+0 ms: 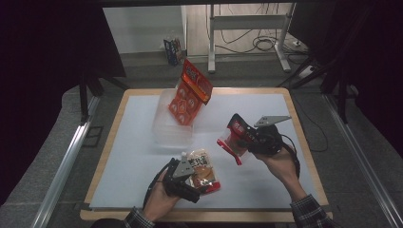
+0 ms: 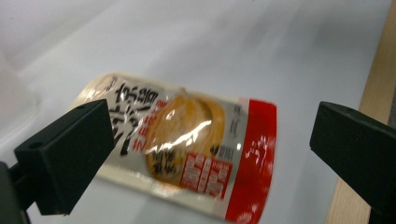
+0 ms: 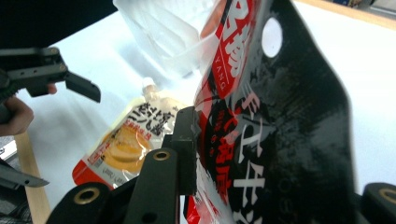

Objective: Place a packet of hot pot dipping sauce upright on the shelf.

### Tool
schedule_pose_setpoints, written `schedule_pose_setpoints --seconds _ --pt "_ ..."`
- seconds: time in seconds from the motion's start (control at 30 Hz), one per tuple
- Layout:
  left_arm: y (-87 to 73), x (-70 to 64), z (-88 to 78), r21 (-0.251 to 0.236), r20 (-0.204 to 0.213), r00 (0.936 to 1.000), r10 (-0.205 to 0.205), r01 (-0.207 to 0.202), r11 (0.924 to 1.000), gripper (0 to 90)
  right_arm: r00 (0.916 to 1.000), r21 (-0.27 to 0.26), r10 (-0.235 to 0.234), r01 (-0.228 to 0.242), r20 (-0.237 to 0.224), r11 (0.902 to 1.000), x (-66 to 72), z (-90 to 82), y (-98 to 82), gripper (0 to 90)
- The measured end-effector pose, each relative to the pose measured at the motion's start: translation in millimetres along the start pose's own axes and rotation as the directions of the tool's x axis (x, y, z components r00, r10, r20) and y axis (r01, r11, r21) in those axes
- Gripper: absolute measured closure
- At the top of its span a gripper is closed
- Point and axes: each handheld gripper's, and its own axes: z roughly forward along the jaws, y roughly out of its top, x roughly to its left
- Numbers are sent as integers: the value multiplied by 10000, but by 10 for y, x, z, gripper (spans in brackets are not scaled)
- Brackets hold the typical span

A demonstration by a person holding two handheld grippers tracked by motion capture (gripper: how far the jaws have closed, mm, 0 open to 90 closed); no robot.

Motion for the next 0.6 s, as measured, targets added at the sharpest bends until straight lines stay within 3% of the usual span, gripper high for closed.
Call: schedule_pose_setpoints --seconds 0.2,0.6 --pt "-127 -21 -125 -37 -81 9998 -193 193 9998 0 9997 -33 -179 179 -134 9998 -18 80 114 695" --pt "-330 -92 -319 -98 -492 9988 -52 47 9999 0 9978 -7 -518 518 -418 9987 -8 265 319 695"
